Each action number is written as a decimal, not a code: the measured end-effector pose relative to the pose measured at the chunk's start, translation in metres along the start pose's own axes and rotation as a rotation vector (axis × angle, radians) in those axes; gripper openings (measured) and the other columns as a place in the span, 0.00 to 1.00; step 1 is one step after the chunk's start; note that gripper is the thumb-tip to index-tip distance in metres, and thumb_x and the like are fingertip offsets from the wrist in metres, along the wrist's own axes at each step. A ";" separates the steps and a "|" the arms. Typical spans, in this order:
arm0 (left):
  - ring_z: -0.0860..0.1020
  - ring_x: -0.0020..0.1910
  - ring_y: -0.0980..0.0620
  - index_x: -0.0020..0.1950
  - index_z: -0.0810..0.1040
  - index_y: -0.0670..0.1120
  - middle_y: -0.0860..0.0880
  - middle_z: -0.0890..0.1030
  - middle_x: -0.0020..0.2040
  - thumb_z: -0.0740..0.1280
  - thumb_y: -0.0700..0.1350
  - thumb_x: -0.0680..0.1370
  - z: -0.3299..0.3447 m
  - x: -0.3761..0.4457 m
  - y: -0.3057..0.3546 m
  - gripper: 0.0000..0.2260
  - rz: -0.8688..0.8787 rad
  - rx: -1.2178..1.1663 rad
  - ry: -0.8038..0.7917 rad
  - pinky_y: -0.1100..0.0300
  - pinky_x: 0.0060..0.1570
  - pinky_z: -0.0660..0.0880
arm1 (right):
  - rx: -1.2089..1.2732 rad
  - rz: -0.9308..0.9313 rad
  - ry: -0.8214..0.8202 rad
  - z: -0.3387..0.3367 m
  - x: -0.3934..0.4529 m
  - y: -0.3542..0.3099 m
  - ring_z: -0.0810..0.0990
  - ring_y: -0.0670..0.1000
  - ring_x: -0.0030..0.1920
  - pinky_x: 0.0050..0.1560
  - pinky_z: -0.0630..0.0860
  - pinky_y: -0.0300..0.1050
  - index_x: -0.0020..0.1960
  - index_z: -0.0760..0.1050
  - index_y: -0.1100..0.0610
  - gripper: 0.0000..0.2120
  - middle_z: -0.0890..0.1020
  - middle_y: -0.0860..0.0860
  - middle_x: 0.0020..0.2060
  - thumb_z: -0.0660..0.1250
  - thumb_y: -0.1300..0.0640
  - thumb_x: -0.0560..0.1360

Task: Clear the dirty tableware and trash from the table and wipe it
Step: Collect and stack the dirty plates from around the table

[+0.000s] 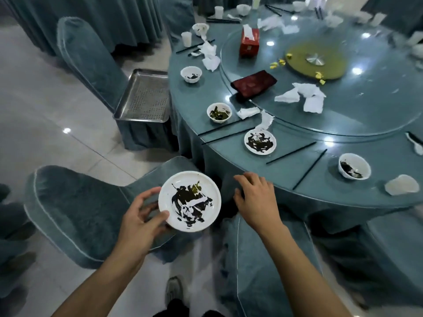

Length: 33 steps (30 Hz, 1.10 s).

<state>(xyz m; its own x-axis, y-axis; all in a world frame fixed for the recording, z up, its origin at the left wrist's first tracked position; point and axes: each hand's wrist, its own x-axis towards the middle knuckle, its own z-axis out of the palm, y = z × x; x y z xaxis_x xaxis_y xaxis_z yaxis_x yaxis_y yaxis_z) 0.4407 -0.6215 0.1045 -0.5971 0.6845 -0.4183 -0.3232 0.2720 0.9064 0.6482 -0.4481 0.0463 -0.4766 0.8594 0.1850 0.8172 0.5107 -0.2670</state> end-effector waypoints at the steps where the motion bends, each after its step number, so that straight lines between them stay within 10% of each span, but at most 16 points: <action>1: 0.84 0.56 0.44 0.60 0.80 0.55 0.46 0.84 0.58 0.69 0.28 0.76 -0.002 0.011 0.004 0.23 0.000 0.001 -0.022 0.46 0.46 0.84 | -0.016 0.028 -0.012 0.001 0.004 0.000 0.79 0.58 0.51 0.53 0.73 0.55 0.61 0.78 0.51 0.15 0.79 0.51 0.55 0.68 0.55 0.74; 8: 0.81 0.61 0.40 0.60 0.81 0.55 0.44 0.82 0.62 0.69 0.27 0.75 0.012 0.068 0.022 0.24 -0.037 0.020 -0.117 0.39 0.53 0.81 | -0.072 0.240 -0.141 0.011 0.043 0.029 0.75 0.60 0.63 0.62 0.69 0.57 0.67 0.74 0.51 0.19 0.74 0.57 0.67 0.66 0.52 0.77; 22: 0.82 0.60 0.43 0.60 0.81 0.53 0.47 0.84 0.60 0.68 0.27 0.75 0.083 0.168 0.048 0.24 -0.077 0.094 -0.045 0.42 0.49 0.83 | 0.234 0.754 -0.298 0.101 0.208 0.165 0.76 0.68 0.59 0.58 0.73 0.58 0.68 0.64 0.59 0.23 0.75 0.65 0.60 0.65 0.52 0.78; 33: 0.82 0.59 0.43 0.60 0.81 0.53 0.47 0.84 0.58 0.69 0.26 0.75 0.067 0.168 0.050 0.24 -0.100 0.088 0.068 0.47 0.44 0.84 | 0.527 1.078 -0.067 0.124 0.208 0.171 0.79 0.66 0.56 0.58 0.75 0.58 0.60 0.75 0.62 0.13 0.81 0.66 0.55 0.62 0.61 0.76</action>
<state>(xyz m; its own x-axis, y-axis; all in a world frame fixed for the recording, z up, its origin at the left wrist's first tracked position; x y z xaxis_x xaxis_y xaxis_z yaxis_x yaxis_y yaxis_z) 0.3734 -0.4474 0.0835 -0.6144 0.6043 -0.5072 -0.3196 0.3972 0.8603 0.6489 -0.1784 -0.0779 0.3421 0.8420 -0.4170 0.5802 -0.5384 -0.6112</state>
